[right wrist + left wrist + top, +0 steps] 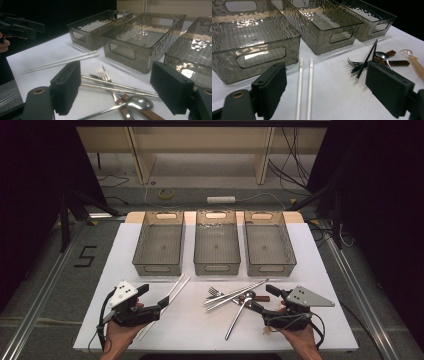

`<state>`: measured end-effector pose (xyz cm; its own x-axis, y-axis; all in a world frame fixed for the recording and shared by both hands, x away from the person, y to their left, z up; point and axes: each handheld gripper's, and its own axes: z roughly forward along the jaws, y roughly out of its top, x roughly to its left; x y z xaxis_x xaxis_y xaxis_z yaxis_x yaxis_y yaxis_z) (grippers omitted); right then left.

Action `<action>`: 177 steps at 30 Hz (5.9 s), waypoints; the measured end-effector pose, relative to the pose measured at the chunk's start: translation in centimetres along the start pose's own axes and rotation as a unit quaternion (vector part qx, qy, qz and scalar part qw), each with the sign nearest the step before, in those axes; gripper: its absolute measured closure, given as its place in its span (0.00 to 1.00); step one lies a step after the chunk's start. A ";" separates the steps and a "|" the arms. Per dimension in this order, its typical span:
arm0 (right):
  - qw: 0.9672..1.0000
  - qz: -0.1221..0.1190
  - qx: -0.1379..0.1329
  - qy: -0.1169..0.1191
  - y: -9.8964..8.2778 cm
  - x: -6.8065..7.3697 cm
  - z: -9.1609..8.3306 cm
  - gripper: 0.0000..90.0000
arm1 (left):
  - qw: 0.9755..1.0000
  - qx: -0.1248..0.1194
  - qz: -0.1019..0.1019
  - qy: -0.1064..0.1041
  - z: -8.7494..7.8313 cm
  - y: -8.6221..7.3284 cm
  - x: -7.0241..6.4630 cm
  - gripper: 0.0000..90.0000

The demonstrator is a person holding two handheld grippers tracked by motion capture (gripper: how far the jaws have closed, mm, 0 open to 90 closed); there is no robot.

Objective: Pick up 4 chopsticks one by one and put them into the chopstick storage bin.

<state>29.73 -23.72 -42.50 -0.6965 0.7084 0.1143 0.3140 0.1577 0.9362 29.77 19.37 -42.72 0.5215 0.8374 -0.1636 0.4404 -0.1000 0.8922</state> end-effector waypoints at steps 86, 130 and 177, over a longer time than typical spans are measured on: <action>1.000 0.008 0.027 0.007 -0.2 -0.6 0.4 0.31 | 0.931 0.285 0.188 -0.132 14.8 1.3 -5.9 0.84; 1.000 0.009 0.030 0.002 -0.1 -0.6 0.3 0.32 | 0.918 0.272 0.255 -0.135 14.0 1.8 -7.1 0.93; 1.000 0.012 0.026 0.001 -0.2 -0.8 0.3 0.32 | 0.984 0.138 0.098 -0.053 7.6 6.9 2.3 0.93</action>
<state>30.42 -24.06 -42.87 -0.6899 0.7108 0.1370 0.3638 0.1767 0.9146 39.57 16.48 -40.11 0.6833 0.7280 -0.0556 0.4977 -0.4086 0.7651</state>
